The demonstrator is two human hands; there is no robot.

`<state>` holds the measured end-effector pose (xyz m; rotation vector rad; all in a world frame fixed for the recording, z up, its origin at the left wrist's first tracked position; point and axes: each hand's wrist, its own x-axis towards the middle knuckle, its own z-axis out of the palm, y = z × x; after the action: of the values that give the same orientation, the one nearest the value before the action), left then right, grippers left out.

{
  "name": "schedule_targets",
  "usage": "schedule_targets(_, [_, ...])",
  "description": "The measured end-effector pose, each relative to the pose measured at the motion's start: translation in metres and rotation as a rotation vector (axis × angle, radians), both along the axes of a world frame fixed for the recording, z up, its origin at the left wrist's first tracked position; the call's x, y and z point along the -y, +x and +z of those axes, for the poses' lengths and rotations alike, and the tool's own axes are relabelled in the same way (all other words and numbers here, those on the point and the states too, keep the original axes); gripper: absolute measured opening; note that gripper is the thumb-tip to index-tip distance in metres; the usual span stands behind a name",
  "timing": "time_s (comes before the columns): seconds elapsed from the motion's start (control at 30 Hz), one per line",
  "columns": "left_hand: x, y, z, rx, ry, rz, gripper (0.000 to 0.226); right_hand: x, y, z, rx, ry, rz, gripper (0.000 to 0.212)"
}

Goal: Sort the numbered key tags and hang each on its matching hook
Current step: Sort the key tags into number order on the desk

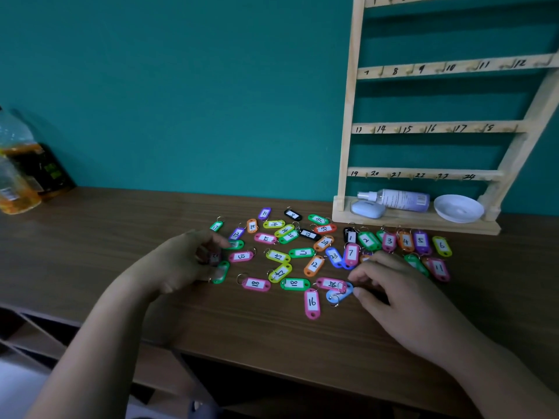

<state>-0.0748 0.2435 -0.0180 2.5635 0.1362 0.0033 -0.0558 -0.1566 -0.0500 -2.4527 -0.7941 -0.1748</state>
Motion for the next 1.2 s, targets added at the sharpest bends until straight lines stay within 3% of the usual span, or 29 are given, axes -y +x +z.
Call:
schedule_targets(0.13, [0.009,-0.001,0.003,0.031,-0.036,-0.049,0.031,0.0,0.0,0.001,-0.003,-0.013,-0.002,0.013])
schedule_targets(0.33, [0.01,0.0,0.004,0.226,-0.082,0.108,0.018,0.0,-0.001,0.002,-0.008,-0.015,-0.007,0.013])
schedule_targets(0.67, [0.037,0.009,-0.006,0.206,0.111,0.02,0.015,-0.001,0.0,0.002,-0.008,-0.022,-0.006,0.013])
schedule_targets(1.2, [0.059,0.004,0.002,0.062,0.136,-0.03,0.014,-0.001,0.002,-0.002,0.004,-0.029,-0.009,0.013])
